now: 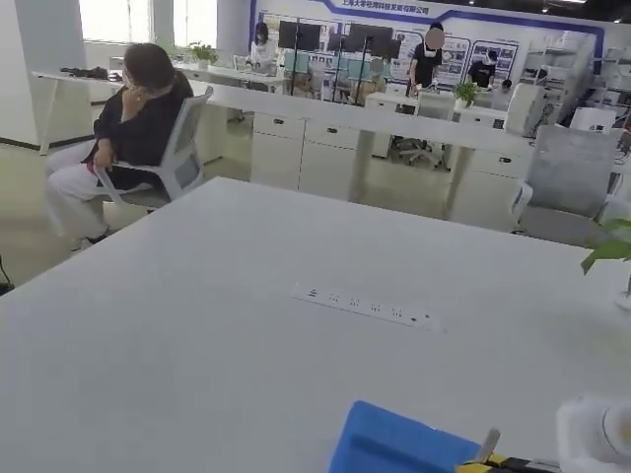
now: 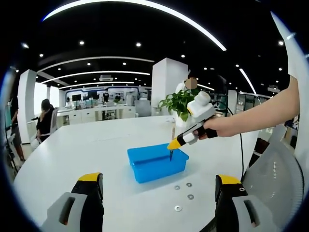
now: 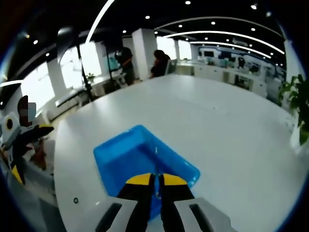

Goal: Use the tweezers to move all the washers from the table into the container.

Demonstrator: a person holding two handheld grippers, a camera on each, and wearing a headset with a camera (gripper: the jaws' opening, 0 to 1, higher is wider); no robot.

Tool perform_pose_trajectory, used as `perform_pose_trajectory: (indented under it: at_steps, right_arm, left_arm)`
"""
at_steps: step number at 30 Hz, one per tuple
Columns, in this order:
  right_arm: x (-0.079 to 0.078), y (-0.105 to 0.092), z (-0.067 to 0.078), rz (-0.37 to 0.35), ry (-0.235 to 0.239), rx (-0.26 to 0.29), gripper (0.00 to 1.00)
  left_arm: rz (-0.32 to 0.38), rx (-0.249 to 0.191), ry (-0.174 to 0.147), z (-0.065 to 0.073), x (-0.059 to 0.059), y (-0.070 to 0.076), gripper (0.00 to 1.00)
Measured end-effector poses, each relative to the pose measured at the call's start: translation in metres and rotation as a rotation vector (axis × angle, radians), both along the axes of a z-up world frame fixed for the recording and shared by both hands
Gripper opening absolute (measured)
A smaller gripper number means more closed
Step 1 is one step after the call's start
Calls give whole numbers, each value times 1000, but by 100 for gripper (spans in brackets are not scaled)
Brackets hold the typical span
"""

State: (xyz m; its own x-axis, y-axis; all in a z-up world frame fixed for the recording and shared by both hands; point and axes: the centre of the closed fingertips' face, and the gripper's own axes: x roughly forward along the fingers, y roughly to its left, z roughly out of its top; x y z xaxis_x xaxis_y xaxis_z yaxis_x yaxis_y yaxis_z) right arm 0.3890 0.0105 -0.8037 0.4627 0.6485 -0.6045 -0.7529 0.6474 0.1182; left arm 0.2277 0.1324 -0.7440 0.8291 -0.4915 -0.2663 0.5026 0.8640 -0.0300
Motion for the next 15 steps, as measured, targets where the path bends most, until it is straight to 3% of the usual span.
perform_pose_trajectory:
  at_steps: [8,15]
  right_arm:
    - [-2,0,3,10,-4,18,4]
    - [-19,7,34,27,-38,77,3]
  left_arm:
    - [9,-10,7,-1,0,2,99]
    - [12,-14,17,-2,0,3,99]
